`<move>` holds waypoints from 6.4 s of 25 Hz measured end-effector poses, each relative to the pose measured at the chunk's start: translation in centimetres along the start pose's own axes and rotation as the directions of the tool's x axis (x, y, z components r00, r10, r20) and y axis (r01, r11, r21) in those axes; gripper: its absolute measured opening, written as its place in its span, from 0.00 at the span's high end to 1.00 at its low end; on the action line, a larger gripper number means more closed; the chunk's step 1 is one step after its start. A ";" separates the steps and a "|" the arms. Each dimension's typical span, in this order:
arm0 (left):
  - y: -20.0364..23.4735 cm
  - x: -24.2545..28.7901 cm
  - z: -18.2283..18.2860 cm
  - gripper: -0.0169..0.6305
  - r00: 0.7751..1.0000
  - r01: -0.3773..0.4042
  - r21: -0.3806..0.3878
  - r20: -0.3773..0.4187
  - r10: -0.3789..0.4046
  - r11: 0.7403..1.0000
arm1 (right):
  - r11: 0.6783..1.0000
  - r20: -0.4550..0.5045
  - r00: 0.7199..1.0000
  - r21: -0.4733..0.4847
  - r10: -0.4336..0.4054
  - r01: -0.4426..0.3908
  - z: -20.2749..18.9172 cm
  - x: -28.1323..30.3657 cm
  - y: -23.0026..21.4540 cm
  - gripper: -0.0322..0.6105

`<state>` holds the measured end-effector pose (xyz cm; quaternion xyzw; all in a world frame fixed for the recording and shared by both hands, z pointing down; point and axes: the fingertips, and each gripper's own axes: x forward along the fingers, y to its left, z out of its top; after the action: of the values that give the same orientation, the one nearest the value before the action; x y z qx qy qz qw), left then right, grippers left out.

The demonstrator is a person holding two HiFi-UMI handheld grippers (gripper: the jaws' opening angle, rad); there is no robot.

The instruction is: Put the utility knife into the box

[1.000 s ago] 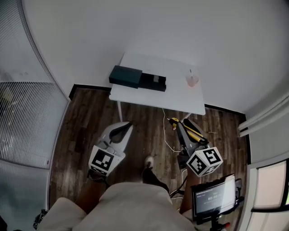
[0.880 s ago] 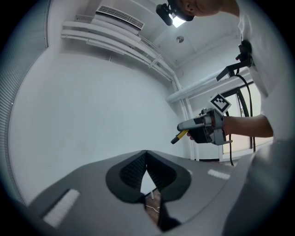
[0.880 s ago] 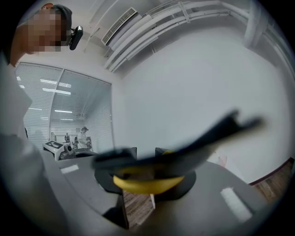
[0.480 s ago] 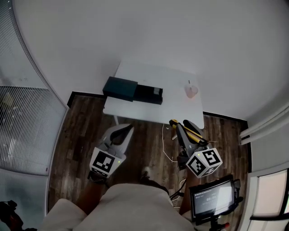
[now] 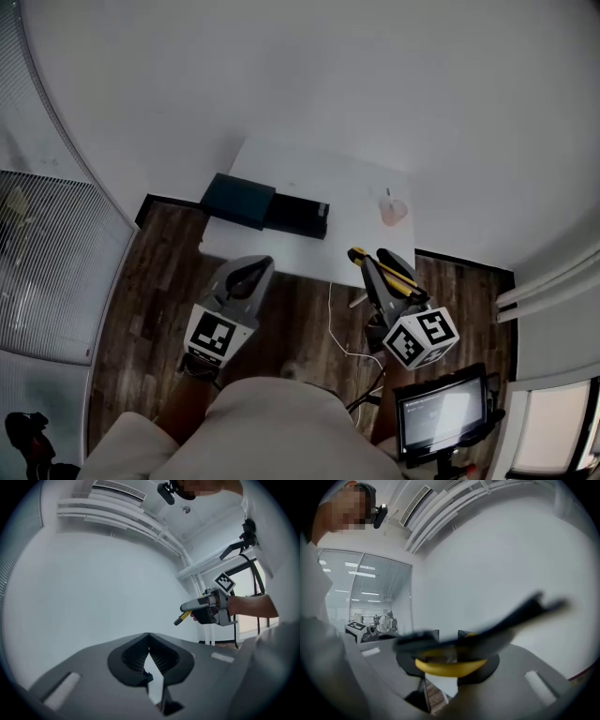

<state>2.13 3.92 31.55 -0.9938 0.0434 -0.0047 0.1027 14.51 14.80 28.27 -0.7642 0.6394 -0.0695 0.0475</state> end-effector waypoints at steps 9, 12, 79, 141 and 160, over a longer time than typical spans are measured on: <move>0.5 6.2 0.2 0.98 0.999 -0.031 -0.014 0.006 0.031 0.999 | 0.999 -0.021 0.999 -0.005 0.041 -0.041 0.9 2.5 -5.3 0.75; 0.5 7.7 -0.2 0.98 0.999 -0.043 -0.011 -0.002 0.043 0.999 | 0.998 -0.030 0.998 -0.006 0.059 -0.060 0.8 3.2 -6.8 0.75; 13.0 7.1 -6.9 0.98 0.978 -0.189 -0.167 -0.118 0.171 0.968 | 0.988 -0.458 0.877 0.024 0.144 -0.150 -13.2 21.3 -11.7 0.75; 15.2 9.0 -14.1 0.98 0.821 -0.539 -0.270 -0.380 0.426 0.798 | 0.749 -0.955 0.234 -0.021 0.181 -0.663 -33.1 28.8 -14.8 0.75; 15.7 9.5 -15.9 0.98 0.818 -0.530 -0.265 -0.409 0.403 0.806 | 0.727 -0.966 0.196 -0.010 0.171 -0.686 -35.3 29.9 -14.4 0.75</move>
<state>9.93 -15.46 43.86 -0.9368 0.3067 -0.1387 -0.0960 27.72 -11.48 66.80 -0.3507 0.7366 -0.3225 -0.4800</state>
